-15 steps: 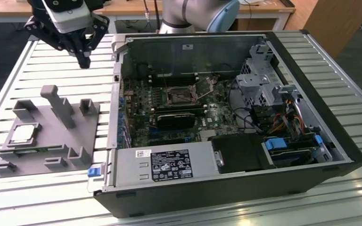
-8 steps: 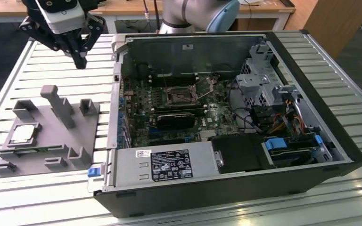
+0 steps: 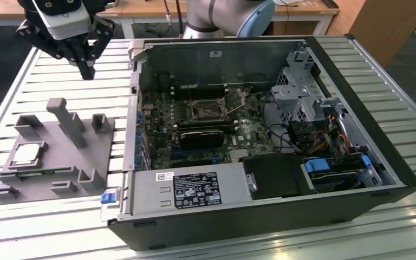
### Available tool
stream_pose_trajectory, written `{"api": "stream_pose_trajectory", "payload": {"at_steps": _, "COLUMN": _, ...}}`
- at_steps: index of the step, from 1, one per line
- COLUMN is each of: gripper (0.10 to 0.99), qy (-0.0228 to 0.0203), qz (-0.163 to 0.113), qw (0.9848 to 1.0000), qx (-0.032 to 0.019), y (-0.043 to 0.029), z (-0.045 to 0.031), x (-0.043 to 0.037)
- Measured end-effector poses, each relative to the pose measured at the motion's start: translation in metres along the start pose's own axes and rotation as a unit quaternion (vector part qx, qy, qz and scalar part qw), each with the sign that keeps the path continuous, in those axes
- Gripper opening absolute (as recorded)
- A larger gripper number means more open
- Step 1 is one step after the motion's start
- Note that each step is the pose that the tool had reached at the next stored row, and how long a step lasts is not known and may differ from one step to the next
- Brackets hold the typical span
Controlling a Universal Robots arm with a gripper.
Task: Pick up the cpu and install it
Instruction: 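Reach for the cpu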
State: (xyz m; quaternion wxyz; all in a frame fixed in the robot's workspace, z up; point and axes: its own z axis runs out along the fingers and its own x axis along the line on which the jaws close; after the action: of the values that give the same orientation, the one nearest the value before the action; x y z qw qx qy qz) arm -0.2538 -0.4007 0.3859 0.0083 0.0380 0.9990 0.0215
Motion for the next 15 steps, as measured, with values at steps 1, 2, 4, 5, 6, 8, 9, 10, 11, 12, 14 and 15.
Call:
{"api": "stream_pose_trajectory", "payload": {"at_steps": 1, "gripper": 0.106, "qy": 0.0001, "qz": 0.000, "qw": 1.0000, "qx": 0.0000, "y": -0.0001, "z": 0.0001, "x": 0.0010}}
{"api": "stream_pose_trajectory", "payload": {"at_steps": 2, "gripper": 0.106, "qy": 0.0002, "qz": 0.000, "qw": 1.0000, "qx": 0.0000, "y": -0.0002, "z": 0.0002, "x": 0.0020}}
{"api": "stream_pose_trajectory", "payload": {"at_steps": 4, "gripper": 0.106, "qy": 0.0004, "qz": 0.000, "qw": 1.0000, "qx": 0.0001, "y": -0.0003, "z": 0.0003, "x": 0.0040}}
{"api": "stream_pose_trajectory", "payload": {"at_steps": 5, "gripper": 0.106, "qy": 0.0005, "qz": 0.000, "qw": 1.0000, "qx": 0.0000, "y": -0.0004, "z": 0.0004, "x": 0.0050}}
{"api": "stream_pose_trajectory", "payload": {"at_steps": 6, "gripper": 0.106, "qy": 0.0006, "qz": 0.000, "qw": 1.0000, "qx": 0.0000, "y": -0.0005, "z": 0.0005, "x": 0.0060}}
{"api": "stream_pose_trajectory", "payload": {"at_steps": 8, "gripper": 0.106, "qy": 0.0009, "qz": 0.000, "qw": 1.0000, "qx": 0.0000, "y": -0.0006, "z": 0.0006, "x": 0.0079}}
{"api": "stream_pose_trajectory", "payload": {"at_steps": 9, "gripper": 0.106, "qy": 0.0010, "qz": 0.000, "qw": 1.0000, "qx": 0.0001, "y": -0.0007, "z": 0.0007, "x": 0.0088}}
{"api": "stream_pose_trajectory", "payload": {"at_steps": 10, "gripper": 0.106, "qy": 0.0011, "qz": 0.000, "qw": 1.0000, "qx": 0.0001, "y": -0.0008, "z": 0.0007, "x": 0.0098}}
{"api": "stream_pose_trajectory", "payload": {"at_steps": 11, "gripper": 0.106, "qy": 0.0012, "qz": 0.000, "qw": 1.0000, "qx": 0.0001, "y": -0.0009, "z": 0.0008, "x": 0.0108}}
{"api": "stream_pose_trajectory", "payload": {"at_steps": 12, "gripper": 0.106, "qy": 0.0013, "qz": 0.000, "qw": 1.0000, "qx": 0.0001, "y": -0.0009, "z": 0.0009, "x": 0.0118}}
{"api": "stream_pose_trajectory", "payload": {"at_steps": 14, "gripper": 0.106, "qy": 0.0015, "qz": 0.000, "qw": 1.0000, "qx": 0.0001, "y": -0.0011, "z": 0.0011, "x": 0.0138}}
{"api": "stream_pose_trajectory", "payload": {"at_steps": 15, "gripper": 0.106, "qy": 0.0017, "qz": 0.000, "qw": 1.0000, "qx": 0.0001, "y": -0.0012, "z": 0.0011, "x": 0.0149}}
